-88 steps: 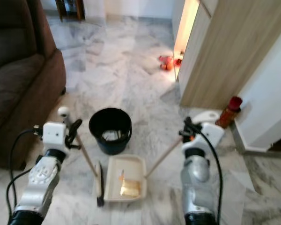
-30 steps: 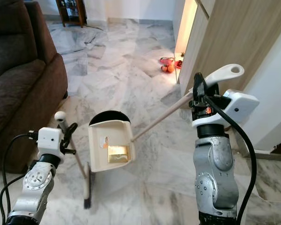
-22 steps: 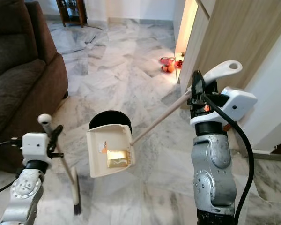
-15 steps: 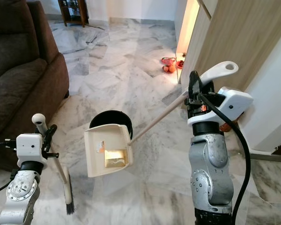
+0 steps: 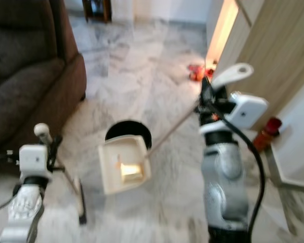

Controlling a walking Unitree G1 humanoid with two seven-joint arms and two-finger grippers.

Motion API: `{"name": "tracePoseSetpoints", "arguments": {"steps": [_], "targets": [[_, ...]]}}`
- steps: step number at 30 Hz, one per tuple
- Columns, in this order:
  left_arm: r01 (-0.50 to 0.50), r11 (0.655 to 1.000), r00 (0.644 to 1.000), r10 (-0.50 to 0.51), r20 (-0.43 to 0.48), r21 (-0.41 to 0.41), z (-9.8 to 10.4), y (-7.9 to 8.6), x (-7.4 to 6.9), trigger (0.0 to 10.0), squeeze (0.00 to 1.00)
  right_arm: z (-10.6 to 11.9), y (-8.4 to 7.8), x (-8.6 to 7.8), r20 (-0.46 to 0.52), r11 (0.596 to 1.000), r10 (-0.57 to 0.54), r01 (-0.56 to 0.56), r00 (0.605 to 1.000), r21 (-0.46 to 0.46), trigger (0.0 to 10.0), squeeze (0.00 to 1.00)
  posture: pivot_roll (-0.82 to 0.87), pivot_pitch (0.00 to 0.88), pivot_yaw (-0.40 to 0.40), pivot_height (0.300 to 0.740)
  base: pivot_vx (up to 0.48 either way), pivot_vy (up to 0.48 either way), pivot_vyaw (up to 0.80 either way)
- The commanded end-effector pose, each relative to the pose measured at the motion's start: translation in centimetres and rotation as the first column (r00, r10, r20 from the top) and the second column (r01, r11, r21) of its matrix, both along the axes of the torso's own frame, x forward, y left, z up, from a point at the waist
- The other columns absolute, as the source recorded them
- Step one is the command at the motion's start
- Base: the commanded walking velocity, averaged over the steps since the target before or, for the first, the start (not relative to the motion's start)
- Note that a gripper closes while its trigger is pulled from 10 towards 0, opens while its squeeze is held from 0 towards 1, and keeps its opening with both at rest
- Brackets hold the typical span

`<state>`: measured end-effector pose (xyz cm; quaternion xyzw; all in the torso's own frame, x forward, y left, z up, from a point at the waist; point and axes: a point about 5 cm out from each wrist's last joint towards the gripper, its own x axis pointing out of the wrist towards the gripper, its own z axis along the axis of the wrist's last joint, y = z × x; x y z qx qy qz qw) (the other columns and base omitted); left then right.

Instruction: Sweep floor

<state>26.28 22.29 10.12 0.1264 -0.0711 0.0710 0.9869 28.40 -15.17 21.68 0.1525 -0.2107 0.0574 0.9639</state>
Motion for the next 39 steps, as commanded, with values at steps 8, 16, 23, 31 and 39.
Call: {"name": "tracePoseSetpoints", "arguments": {"steps": [8, 16, 23, 31, 39], "targets": [[0.028, 1.0, 0.999, -0.029, 0.041, 0.011, 0.9, -0.8, 0.4, 10.0, 0.0, 0.9, -0.7, -0.2, 0.049, 1.0, -0.018, 0.017, 0.999, 0.02, 10.0, 0.0, 0.03, 0.066, -0.017, 0.74, 0.375, 0.0, 0.0], [0.028, 1.0, 0.999, -0.028, 0.037, 0.013, 0.8, -0.8, 0.3, 10.0, 0.0, 0.8, -0.4, -0.1, 0.056, 1.0, -0.004, 0.003, 0.998, 0.014, 10.0, 0.0, 0.03, 0.052, -0.016, 0.74, 0.373, 0.0, 0.24], [0.03, 0.999, 0.999, -0.031, 0.033, 0.013, 0.6, -0.9, 0.4, 10.0, 0.0, 0.7, -0.5, 0.0, 0.052, 1.0, 0.001, -0.003, 0.999, 0.028, 10.0, 0.0, 0.03, 0.039, -0.014, 0.74, 0.375, 0.0, 0.27], [0.027, 1.0, 0.999, -0.028, 0.039, 0.013, 0.7, -0.9, 0.4, 10.0, 0.0, 1.1, -0.4, -0.1, 0.072, 1.0, 0.011, -0.013, 0.997, 0.024, 10.0, 0.0, 0.03, 0.039, -0.014, 0.74, 0.374, 0.0, 0.0], [0.023, 1.0, 0.999, -0.024, 0.045, 0.011, 0.8, -0.8, 0.5, 10.0, 0.0, 2.4, -0.1, -0.2, 0.119, 1.0, 0.016, -0.018, 0.993, 0.015, 10.0, 0.0, 0.03, 0.049, -0.014, 0.74, 0.375, 0.0, 0.0]]}}
